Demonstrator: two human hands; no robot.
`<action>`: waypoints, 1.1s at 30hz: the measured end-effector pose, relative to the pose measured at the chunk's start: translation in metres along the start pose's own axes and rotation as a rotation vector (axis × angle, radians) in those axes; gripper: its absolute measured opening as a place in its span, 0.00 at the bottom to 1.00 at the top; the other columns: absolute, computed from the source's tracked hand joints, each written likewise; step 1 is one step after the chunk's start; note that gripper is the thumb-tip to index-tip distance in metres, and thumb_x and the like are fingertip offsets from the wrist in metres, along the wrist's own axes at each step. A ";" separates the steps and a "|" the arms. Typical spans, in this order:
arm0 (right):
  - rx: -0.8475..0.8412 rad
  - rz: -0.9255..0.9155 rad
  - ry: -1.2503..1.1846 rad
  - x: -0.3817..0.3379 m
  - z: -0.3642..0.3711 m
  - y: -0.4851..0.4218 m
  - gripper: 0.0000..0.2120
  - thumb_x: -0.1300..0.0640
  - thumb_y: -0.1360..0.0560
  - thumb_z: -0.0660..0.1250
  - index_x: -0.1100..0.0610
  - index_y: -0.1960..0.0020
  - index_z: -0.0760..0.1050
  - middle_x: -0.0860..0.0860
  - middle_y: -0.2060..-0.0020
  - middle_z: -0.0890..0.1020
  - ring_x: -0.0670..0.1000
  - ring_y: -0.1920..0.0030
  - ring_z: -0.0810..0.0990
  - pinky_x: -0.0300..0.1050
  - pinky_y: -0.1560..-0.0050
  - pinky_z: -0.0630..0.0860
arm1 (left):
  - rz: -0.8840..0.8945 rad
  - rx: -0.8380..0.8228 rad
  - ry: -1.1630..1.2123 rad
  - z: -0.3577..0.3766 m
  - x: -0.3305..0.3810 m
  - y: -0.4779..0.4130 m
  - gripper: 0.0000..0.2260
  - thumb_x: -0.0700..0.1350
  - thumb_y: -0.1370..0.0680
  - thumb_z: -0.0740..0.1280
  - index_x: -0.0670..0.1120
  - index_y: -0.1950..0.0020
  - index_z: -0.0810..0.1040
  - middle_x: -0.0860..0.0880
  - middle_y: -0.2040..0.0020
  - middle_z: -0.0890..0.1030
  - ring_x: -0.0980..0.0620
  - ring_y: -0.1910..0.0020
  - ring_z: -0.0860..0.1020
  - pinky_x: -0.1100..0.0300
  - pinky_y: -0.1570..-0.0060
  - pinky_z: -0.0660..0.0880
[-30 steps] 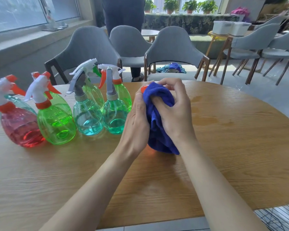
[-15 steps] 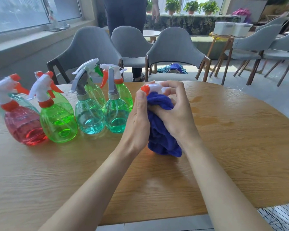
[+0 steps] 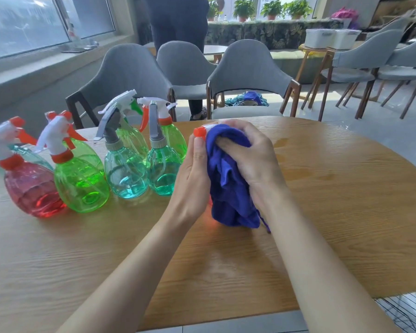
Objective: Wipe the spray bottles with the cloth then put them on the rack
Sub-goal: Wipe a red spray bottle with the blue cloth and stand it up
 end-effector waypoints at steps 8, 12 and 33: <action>0.078 -0.088 -0.030 -0.003 0.004 0.002 0.04 0.55 0.20 0.75 0.54 0.48 0.85 0.52 0.54 0.88 0.53 0.52 0.86 0.51 0.47 0.83 | 0.002 0.034 0.042 -0.007 -0.004 -0.006 0.18 0.59 0.11 0.48 0.67 0.35 0.77 0.70 0.39 0.82 0.72 0.33 0.76 0.70 0.31 0.69; 0.049 -0.101 -0.080 0.001 -0.001 0.006 0.08 0.55 0.18 0.71 0.46 0.53 0.86 0.50 0.55 0.86 0.52 0.52 0.84 0.55 0.46 0.80 | -0.011 0.028 0.062 -0.007 -0.007 -0.006 0.19 0.59 0.11 0.48 0.61 0.37 0.79 0.62 0.42 0.86 0.65 0.38 0.81 0.66 0.37 0.75; 0.005 -0.005 -0.158 0.008 -0.001 0.005 0.09 0.57 0.17 0.70 0.44 0.45 0.86 0.50 0.49 0.87 0.52 0.48 0.85 0.50 0.43 0.81 | -0.049 -0.012 0.040 -0.006 0.001 0.000 0.20 0.58 0.10 0.47 0.63 0.39 0.79 0.68 0.48 0.86 0.66 0.43 0.83 0.69 0.42 0.76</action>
Point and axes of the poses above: each hand's wrist, its own y-axis away from the middle knuckle, its own z-axis out of the palm, x = y × z, the point moved 9 cm from there along -y, towards the middle knuckle
